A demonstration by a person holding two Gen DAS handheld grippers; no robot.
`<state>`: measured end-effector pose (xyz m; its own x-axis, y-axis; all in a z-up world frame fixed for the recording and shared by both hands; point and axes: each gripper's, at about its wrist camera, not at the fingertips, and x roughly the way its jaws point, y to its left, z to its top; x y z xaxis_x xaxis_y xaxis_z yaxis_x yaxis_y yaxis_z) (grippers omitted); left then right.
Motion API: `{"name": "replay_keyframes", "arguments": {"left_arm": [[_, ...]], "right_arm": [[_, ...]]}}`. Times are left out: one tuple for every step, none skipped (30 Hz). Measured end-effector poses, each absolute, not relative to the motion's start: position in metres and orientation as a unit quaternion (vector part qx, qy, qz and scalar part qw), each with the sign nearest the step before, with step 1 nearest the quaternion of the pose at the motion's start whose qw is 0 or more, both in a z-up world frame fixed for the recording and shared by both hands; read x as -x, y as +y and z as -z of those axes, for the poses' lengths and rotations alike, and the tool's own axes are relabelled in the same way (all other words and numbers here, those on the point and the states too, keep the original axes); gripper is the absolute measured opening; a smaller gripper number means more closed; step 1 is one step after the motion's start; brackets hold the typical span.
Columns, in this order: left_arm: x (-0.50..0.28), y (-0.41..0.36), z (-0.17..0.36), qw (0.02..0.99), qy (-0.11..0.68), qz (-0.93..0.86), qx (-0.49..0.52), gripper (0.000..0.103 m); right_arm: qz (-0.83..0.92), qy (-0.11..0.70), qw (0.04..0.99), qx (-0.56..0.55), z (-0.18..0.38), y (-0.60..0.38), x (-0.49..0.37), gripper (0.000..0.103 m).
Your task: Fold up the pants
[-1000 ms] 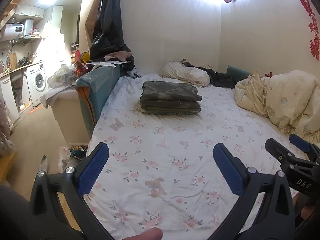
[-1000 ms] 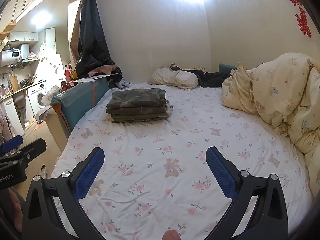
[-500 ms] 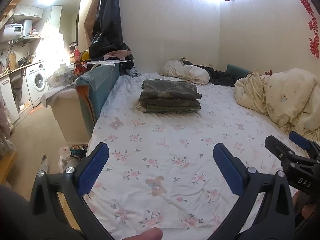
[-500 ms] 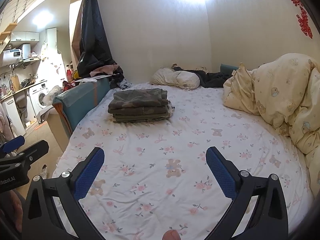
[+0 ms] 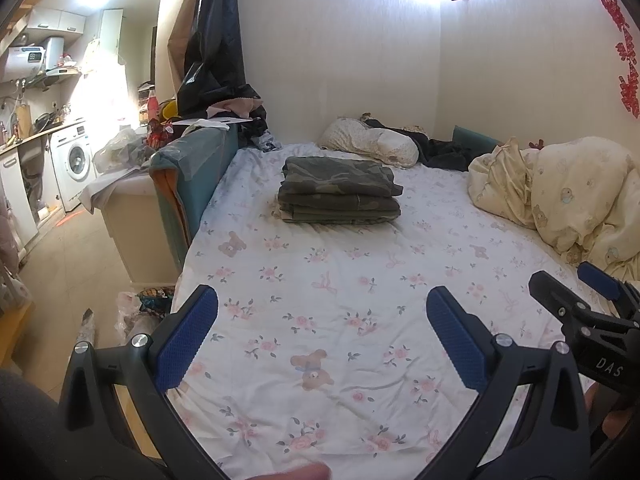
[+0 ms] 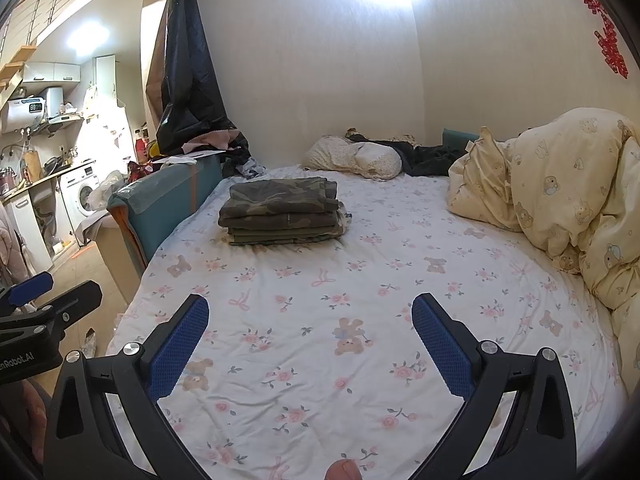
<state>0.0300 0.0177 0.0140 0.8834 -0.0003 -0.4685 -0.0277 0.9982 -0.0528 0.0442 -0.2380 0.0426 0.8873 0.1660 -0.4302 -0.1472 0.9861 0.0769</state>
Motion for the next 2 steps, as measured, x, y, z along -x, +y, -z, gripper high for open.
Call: {"name": "replay_keyframes", "arguments": {"left_arm": [[-0.0297,0.0179,-0.0138,0.97,0.241,-0.007,0.029,0.103],[-0.0298,0.0179,-0.0136,0.97,0.243,-0.008,0.028,0.103]], "right_arm": [[-0.081,0.223,0.971,-0.021,-0.0427,-0.2378,-0.0441,0.103],[-0.081,0.223,0.971,-0.021,-0.0427,-0.2377,-0.0441,0.103]]}}
